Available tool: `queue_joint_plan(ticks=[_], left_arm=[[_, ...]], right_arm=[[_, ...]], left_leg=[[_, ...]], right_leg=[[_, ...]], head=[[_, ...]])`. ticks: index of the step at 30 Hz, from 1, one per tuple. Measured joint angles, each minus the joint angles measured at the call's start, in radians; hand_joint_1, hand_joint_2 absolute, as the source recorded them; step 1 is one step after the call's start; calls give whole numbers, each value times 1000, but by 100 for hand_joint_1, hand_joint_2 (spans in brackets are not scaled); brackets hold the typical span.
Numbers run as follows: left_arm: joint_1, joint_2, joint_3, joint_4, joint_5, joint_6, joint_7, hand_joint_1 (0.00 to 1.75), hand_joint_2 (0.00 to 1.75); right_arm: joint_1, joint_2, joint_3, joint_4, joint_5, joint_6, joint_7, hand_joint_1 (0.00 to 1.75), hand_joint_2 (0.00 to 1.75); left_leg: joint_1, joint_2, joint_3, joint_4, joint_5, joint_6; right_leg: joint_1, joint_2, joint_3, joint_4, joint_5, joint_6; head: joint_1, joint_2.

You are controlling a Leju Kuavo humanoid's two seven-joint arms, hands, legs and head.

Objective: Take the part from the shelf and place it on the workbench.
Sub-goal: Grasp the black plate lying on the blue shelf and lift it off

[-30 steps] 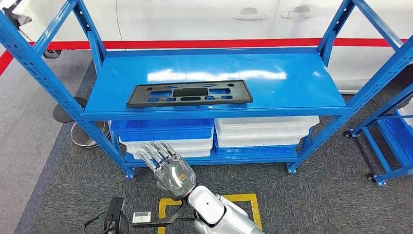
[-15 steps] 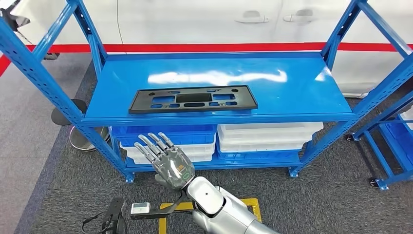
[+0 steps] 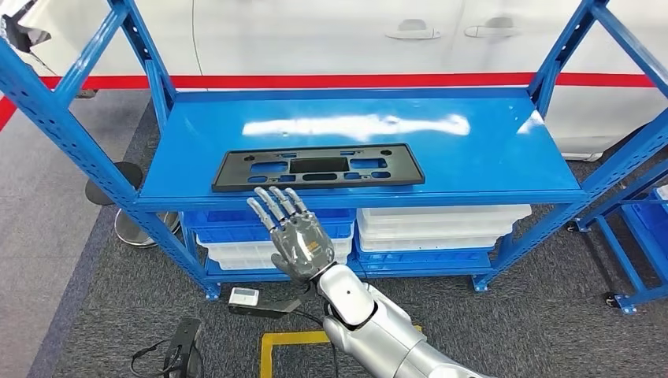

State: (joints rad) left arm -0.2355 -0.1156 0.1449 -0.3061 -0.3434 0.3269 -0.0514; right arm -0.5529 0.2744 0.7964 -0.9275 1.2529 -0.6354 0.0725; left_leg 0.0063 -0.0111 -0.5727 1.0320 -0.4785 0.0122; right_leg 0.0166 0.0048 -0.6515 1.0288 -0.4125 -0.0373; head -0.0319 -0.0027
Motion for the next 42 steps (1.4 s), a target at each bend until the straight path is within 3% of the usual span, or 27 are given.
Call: queue_joint_plan(ticks=[3, 6, 7, 8, 9, 11, 12, 14, 17, 19, 21, 22, 24, 25, 26, 27, 29, 31, 34, 36, 38, 39, 40, 42], left_arm=[[0, 2, 1, 1, -12, -1, 0, 0, 0], [1, 7, 3, 1, -23, -2, 1, 0, 0], [4, 9, 3, 1, -27, -2, 2, 0, 0], [6, 10, 4, 1, -30, -2, 3, 0, 0], [8, 12, 4, 1, -34, -3, 4, 0, 0], [6, 14, 4, 1, -41, -5, 6, 0, 0], [3, 14, 4, 1, -45, -7, 8, 0, 0], [0, 14, 4, 1, -53, -12, 13, 0, 0], [-1, 14, 4, 1, -65, -20, 21, 0, 0], [-4, 14, 4, 1, -70, -22, 23, 0, 0], [-9, 15, 5, 1, -74, -23, 23, 0, 0], [-10, 16, 5, 1, -76, -23, 24, 0, 0], [-9, 16, 5, 1, -78, -25, 25, 0, 0], [-9, 16, 5, 1, -79, -26, 26, 0, 0], [-9, 16, 5, 1, -80, -27, 26, 0, 0], [-9, 16, 5, 1, -81, -29, 27, 0, 0], [-11, 16, 6, 1, -84, -32, 28, 0, 0], [-12, 16, 6, 1, -86, -33, 29, 0, 0], [-13, 18, 9, 1, -93, -34, 32, 0, 0], [-13, 19, 11, 1, -96, -34, 32, 0, 0], [-10, 21, 14, 1, -97, -35, 33, 0, 0], [-8, 23, 16, 1, -97, -35, 34, 0, 0], [-5, 23, 18, 1, -97, -35, 34, 0, 0], [-4, 25, 23, 1, -98, -36, 34, 0, 0]], right_arm=[[-2, -3, -27, 11, 12, -1, 3, 0, 175], [-6, -4, -47, 23, 26, 1, 4, 0, 175], [-6, -4, -54, 27, 32, 4, 6, 0, 175], [-5, -5, -59, 32, 38, 10, 10, 0, 175], [-5, -5, -64, 36, 45, 16, 15, 0, 175], [-7, -6, -73, 46, 60, 26, 27, 0, 175], [-11, -6, -77, 52, 69, 30, 33, 0, 175], [-21, -6, -84, 73, 91, 37, 46, 0, 175], [-35, -5, -88, 115, 120, 42, 60, 0, 175], [-41, -3, -89, 134, 128, 41, 63, 0, 175], [-47, -2, -91, 155, 132, 42, 66, 0, 175], [-48, -1, -92, 168, 133, 42, 66, 0, 175], [-47, -1, -94, 195, 134, 43, 67, 0, 175], [-46, -1, -95, 207, 133, 43, 67, 0, 175], [-47, 0, -96, 216, 132, 44, 67, 0, 175], [-49, 0, -97, 223, 131, 44, 67, 0, 175], [-55, 3, -100, 236, 126, 43, 66, 0, 175], [-59, 6, -106, 249, 119, 42, 65, 0, 175], [-62, 10, -117, 262, 106, 40, 58, 0, 175], [-67, 13, -126, 268, 98, 39, 52, 0, 175], [-69, 14, -132, 273, 93, 38, 49, 0, 175], [-68, 14, -133, 276, 91, 38, 48, 0, 175], [-67, 14, -135, 279, 90, 37, 48, 0, 175], [-68, 15, -139, 282, 84, 34, 45, 0, 175]], left_leg=[[0, 5, -4, 31, -24, -16], [6, 6, -100, 209, -96, -29], [8, 6, -130, 253, -102, -34], [11, 7, -143, 263, -88, -38], [14, 7, -137, 233, -55, -42], [20, 9, -87, 106, 25, -48], [20, 9, -63, 51, 46, -45], [17, 8, -46, 11, 47, -33], [17, 6, -41, 3, 47, -12], [20, 6, -33, -3, 47, 0], [20, 6, -29, -5, 44, 7], [19, 6, -27, -5, 42, 9], [19, 5, -24, -5, 37, 11], [18, 4, -20, -4, 34, 10], [18, 3, -15, -4, 30, 9], [18, 3, -8, -5, 25, 6], [15, 2, 0, -5, 15, -4], [12, 2, 2, -8, 9, -16], [16, 4, 5, 5, -7, -33], [18, 6, -35, 93, -50, -38], [17, 6, -107, 224, -96, -41], [17, 6, -133, 262, -98, -41], [17, 6, -144, 264, -82, -40], [16, 6, -111, 162, -4, -33]], right_leg=[[-13, -1, 31, -30, 1, -1], [-17, -4, 50, -39, -7, -5], [-17, -3, 53, -38, -11, -4], [-19, -2, 56, -35, -16, -3], [-20, -1, 60, -31, -22, 0], [-22, 0, 68, -20, -37, 10], [-20, 0, 69, -12, -45, 16], [-17, 1, 66, -5, -52, 26], [-18, 0, 65, -5, -56, 38], [-21, -1, 54, 27, -75, 46], [-24, -2, 6, 122, -117, 51], [-25, -2, -34, 190, -140, 54], [-27, -2, -98, 275, -149, 56], [-28, -2, -108, 272, -127, 55], [-28, -2, -94, 224, -87, 52], [-28, -2, -66, 153, -42, 47], [-23, -2, -14, 34, 8, 39], [-17, 0, 1, 1, 4, 33], [-21, 2, 14, -12, 0, 18], [-23, 1, 28, -19, -5, 7], [-19, 1, 36, -18, -12, -1], [-16, 2, 40, -16, -16, -3], [-14, 3, 43, -14, -21, -4], [-11, 4, 53, -9, -32, -3]], head=[[0, 0], [0, 0], [0, 0], [0, 0], [0, 0], [0, 0], [0, 0], [0, 0], [0, 0], [0, 0], [0, 0], [0, 0], [0, 0], [0, 0], [0, 0], [0, 0], [0, 0], [0, 0], [0, 0], [0, 0], [0, 0], [0, 0], [0, 0], [0, 0]])
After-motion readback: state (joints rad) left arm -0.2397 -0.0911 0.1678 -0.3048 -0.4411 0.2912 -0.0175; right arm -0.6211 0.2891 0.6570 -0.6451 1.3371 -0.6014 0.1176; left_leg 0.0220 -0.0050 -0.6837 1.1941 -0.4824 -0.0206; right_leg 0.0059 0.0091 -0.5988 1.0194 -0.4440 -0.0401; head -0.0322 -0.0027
